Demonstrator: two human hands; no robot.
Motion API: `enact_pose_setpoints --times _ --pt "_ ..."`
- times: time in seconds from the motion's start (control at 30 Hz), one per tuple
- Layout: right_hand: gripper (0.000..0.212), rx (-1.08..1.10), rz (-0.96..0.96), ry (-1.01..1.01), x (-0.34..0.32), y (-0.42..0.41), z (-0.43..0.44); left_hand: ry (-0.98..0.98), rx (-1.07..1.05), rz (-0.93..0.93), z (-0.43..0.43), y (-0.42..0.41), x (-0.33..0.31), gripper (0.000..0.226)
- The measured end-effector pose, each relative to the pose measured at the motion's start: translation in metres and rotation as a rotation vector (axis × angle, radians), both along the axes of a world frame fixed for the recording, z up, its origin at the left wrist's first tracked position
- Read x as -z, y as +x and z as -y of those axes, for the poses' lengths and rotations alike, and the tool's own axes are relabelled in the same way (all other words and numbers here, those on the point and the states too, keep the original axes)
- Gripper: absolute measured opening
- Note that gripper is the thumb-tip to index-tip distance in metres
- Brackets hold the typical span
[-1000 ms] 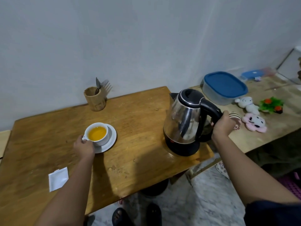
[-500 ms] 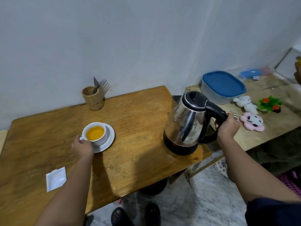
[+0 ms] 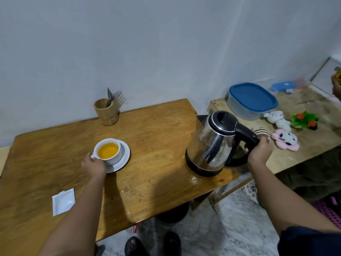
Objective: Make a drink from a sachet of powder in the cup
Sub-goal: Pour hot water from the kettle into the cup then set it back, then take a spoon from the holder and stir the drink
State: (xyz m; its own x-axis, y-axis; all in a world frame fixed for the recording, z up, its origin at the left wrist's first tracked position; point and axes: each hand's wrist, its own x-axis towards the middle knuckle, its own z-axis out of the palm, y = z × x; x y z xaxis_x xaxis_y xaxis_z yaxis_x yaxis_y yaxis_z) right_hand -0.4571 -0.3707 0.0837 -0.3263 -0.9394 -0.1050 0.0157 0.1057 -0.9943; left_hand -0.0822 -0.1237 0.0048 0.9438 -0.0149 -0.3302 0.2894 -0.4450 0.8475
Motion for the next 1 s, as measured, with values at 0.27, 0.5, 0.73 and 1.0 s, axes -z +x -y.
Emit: enact_pose_setpoints --times 0.27,0.5,0.73,1.0 --pt "0.031 -0.049 -0.089 -0.056 -0.008 0.003 -0.014 0.008 -0.026 -0.026 0.004 0.000 -0.001 0.042" --pt "0.029 -0.159 -0.383 -0.290 -0.029 0.014 -0.017 0.027 -0.016 -0.019 0.003 0.000 -0.001 0.042" --pt "0.025 -0.291 -0.620 -0.462 -0.076 0.038 -0.004 0.008 0.002 -0.038 0.000 0.001 -0.004 0.042" --pt "0.018 -0.687 -0.871 -0.771 -0.118 0.154 -0.038 -0.045 0.156 0.044 -0.015 0.007 -0.004 0.038"
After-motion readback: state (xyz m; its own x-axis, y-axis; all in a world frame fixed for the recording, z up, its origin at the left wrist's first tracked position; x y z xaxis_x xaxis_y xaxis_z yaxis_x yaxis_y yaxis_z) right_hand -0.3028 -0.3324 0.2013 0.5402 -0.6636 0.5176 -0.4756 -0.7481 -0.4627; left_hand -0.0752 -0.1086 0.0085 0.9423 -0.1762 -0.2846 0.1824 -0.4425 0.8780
